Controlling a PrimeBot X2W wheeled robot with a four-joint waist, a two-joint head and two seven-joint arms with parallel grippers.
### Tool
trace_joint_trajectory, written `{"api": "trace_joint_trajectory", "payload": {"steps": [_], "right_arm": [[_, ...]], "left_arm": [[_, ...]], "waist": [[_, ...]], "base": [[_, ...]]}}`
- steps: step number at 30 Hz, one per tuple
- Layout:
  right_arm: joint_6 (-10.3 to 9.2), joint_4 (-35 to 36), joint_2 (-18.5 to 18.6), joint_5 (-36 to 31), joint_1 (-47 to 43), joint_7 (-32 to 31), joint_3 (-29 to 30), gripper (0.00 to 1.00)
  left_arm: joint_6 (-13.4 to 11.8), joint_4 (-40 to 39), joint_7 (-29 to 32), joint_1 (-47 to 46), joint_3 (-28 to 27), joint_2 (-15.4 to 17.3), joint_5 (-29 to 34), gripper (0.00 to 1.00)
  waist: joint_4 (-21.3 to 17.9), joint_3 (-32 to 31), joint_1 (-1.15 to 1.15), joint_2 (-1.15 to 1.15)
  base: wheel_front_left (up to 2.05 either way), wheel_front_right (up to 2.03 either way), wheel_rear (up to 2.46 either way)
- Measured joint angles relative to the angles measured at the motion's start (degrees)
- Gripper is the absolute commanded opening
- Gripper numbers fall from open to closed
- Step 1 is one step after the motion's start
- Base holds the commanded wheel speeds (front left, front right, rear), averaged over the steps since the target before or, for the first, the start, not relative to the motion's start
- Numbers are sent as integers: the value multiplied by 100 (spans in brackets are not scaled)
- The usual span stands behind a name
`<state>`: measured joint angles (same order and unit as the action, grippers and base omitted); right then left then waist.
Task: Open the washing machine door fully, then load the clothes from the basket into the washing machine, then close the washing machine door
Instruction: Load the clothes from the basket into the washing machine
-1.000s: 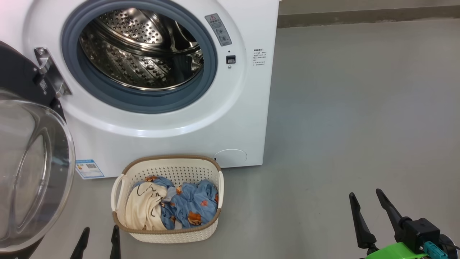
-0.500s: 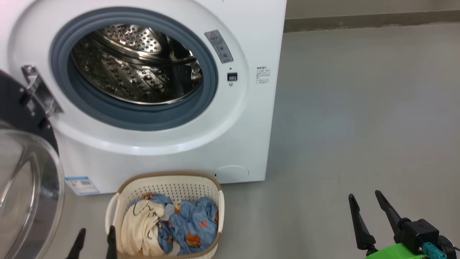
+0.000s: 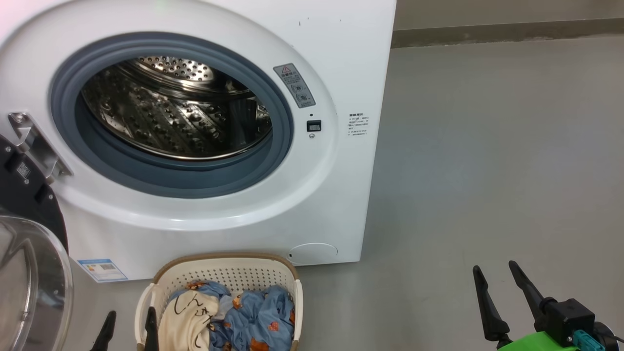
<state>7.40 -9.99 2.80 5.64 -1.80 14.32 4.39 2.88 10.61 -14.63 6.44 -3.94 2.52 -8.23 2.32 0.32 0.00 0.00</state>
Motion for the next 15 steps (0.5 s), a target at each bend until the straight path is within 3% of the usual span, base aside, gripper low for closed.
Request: {"api": "trace_joint_trajectory", "payload": {"steps": [15], "right_arm": [[0, -81, -10, -9, -30, 0, 25, 100]], "left_arm": [[92, 58, 0, -63, 116, -1, -19, 100]], "waist": [[-14, 332, 0, 0]], "base": [[0, 0, 0]]}}
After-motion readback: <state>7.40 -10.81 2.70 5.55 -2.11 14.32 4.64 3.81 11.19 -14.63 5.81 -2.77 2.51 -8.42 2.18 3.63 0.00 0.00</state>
